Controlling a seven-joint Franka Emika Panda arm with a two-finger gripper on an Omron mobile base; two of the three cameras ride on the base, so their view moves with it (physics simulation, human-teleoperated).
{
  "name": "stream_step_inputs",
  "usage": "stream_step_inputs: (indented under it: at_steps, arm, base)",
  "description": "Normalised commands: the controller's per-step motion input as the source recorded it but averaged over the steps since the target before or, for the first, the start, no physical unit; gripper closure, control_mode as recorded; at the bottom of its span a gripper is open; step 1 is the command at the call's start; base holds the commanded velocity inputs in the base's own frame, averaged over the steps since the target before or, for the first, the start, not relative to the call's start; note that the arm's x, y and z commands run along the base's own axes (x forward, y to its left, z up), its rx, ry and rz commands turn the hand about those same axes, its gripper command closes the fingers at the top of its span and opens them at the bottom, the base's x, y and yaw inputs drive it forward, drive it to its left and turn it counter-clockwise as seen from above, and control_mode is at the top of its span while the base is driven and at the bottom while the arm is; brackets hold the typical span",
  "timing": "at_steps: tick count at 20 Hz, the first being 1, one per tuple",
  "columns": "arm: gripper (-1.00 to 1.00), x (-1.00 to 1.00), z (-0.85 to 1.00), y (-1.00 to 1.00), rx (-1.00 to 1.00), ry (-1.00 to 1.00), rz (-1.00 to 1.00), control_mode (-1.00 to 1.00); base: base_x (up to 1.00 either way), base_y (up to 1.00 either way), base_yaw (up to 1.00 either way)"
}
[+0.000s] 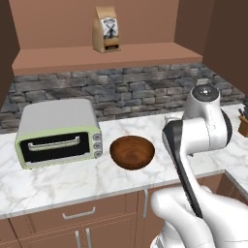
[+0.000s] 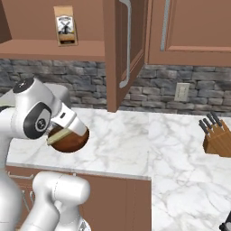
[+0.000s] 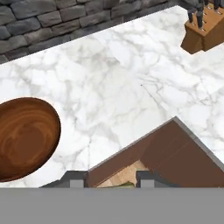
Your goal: Pick the egg and butter from the fridge and place them by the bowl for mixing.
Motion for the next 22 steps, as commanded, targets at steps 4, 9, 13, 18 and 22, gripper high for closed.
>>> stream_step_inputs:
  at_steps: [4, 9, 13, 18, 22]
  arm:
    - [1.0, 0.41, -0.45, -0.06, -0.13, -0.06, 0.07, -1.0]
    - [1.0, 0.42, -0.38, -0.22, -0.05, -0.01, 0.09, -1.0]
    - [1.0, 0.5, -0.28, -0.26, 0.0, 0.04, 0.13, -1.0]
    - [1.0, 0.5, -0.25, -0.25, 0.0, 0.12, 0.14, -1.0]
    - [1.0, 0.51, -0.36, -0.07, 0.0, 0.19, 0.11, -1.0]
  base:
    - [0.0, 0.0, 0.0]
    - [0.0, 0.0, 0.0]
    - [0.0, 0.0, 0.0]
    - [0.0, 0.0, 0.0]
    - [0.0, 0.0, 0.0]
